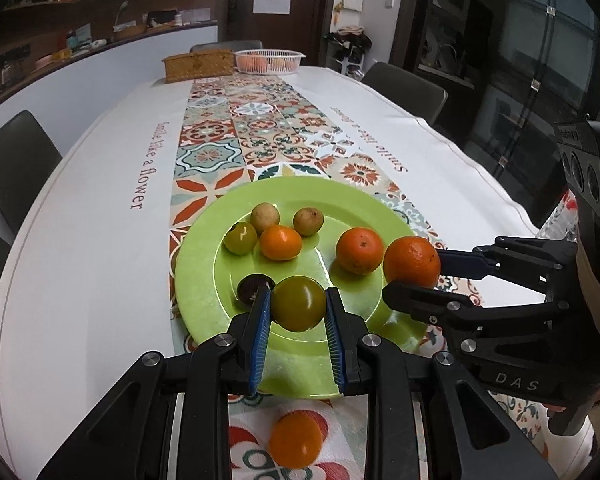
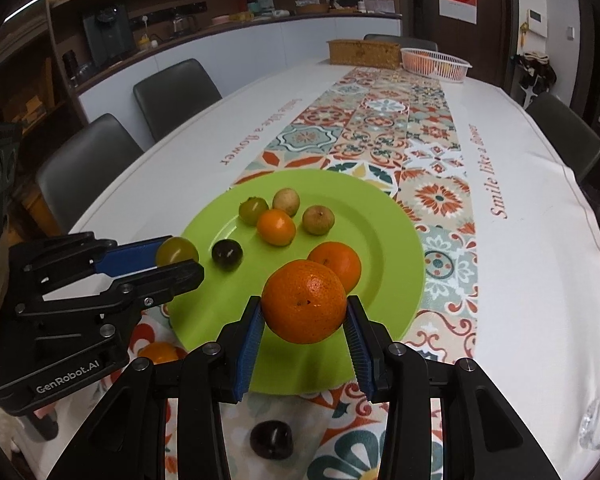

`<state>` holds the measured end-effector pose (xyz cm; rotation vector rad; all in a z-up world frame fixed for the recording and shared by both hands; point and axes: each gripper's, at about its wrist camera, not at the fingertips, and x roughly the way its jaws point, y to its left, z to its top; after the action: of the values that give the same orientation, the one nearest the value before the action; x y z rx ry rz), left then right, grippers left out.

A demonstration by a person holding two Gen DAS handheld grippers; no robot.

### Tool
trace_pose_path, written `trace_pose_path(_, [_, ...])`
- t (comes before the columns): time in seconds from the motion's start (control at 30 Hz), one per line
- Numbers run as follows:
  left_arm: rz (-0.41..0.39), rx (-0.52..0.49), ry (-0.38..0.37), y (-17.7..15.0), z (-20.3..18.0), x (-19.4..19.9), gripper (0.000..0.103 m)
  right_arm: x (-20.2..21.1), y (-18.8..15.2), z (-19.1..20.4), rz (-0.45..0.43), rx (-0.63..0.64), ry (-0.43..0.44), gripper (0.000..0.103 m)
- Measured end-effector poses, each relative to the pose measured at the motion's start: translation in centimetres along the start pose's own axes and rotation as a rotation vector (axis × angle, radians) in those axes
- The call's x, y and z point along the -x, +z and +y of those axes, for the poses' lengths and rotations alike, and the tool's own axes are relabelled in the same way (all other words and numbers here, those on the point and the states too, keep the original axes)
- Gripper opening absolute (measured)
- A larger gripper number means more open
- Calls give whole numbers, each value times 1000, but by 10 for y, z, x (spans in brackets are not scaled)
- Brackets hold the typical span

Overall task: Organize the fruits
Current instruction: 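Open the left tool onto the plate while the right tool releases the mandarin there, then move the left tool to an orange tomato while the right tool reaches a dark plum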

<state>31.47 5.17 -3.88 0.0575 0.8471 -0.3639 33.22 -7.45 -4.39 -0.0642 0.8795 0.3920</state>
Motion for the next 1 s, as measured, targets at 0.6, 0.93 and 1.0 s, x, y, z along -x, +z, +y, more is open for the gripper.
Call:
trace_pose_path(0.6, [13, 4, 70, -7, 7, 1, 31, -15, 0, -8, 21, -45, 7, 47])
trace_pose_path(0.93, [-37, -15, 135, -15, -7, 47, 35, 24, -6, 8, -44, 1, -6, 47])
trace_pose_path(1.0, [-44, -16, 140, -15, -10, 55, 35, 34, -7, 12, -57, 7, -8, 47])
